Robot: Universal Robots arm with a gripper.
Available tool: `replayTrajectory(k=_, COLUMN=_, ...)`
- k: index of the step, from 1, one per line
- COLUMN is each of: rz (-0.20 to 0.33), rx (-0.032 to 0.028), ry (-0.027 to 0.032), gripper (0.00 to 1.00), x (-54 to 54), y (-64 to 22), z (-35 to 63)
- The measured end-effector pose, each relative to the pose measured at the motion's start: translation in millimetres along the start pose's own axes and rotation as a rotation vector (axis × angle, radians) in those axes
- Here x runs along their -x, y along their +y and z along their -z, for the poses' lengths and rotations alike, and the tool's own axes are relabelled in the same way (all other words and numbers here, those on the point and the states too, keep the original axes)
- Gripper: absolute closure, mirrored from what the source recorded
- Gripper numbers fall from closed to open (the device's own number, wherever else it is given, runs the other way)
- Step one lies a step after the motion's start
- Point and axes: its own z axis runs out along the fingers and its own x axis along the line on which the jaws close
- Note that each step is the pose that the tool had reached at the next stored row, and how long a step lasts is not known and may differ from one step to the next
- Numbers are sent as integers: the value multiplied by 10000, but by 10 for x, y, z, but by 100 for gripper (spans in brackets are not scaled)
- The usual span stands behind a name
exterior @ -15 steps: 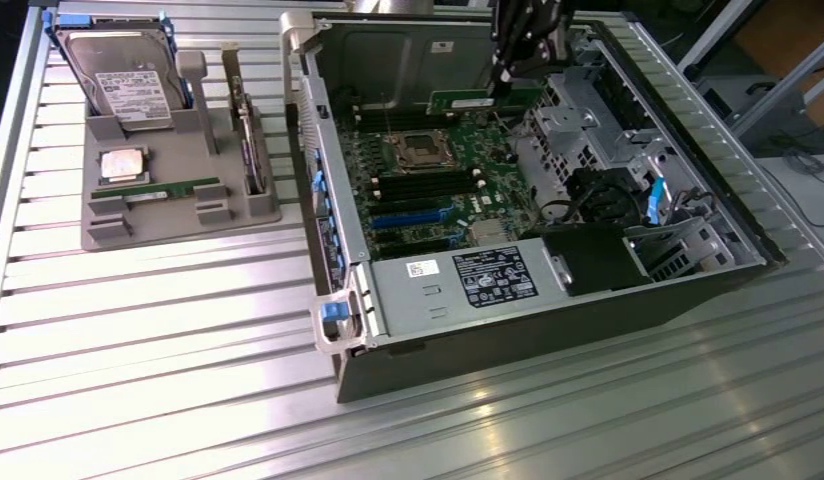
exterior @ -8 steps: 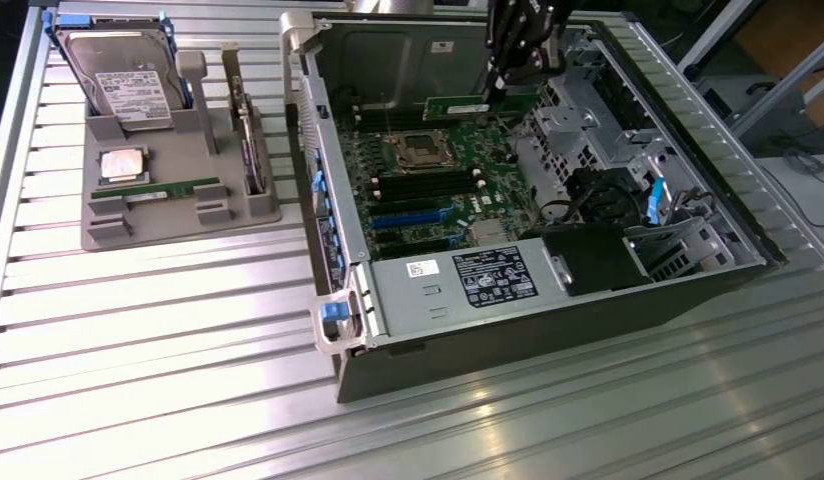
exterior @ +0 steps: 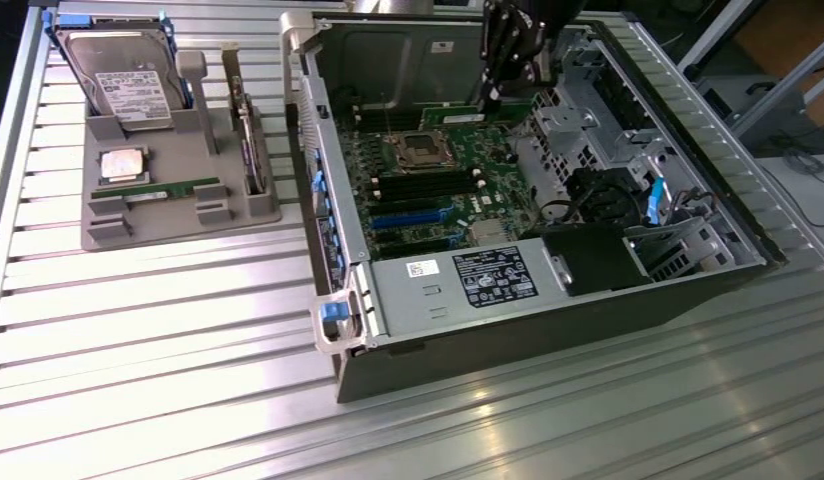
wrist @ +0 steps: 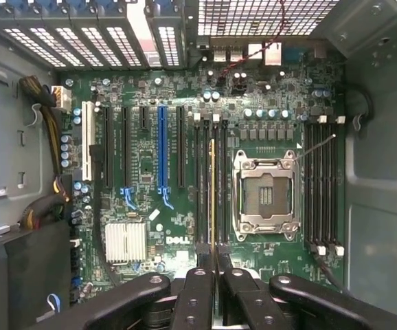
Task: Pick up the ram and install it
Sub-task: 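Insert the ram into the slot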
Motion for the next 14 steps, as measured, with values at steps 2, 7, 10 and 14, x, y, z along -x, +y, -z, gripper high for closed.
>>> replayTrajectory(k=2, rz=0, rx=0, ry=2, gripper=87, x=0, y=2, z=-26)
replayTrajectory(k=7, rz=0, rx=0, ry=3, gripper=87, x=0, y=4, z=-96)
replayTrajectory(k=10, rz=0, rx=-1, ry=4, gripper=87, x=-1, y=12, z=-157)
replayTrajectory(k=14, rz=-22, rx=-1, ry=37, gripper=87, x=-5, y=26, z=-207)
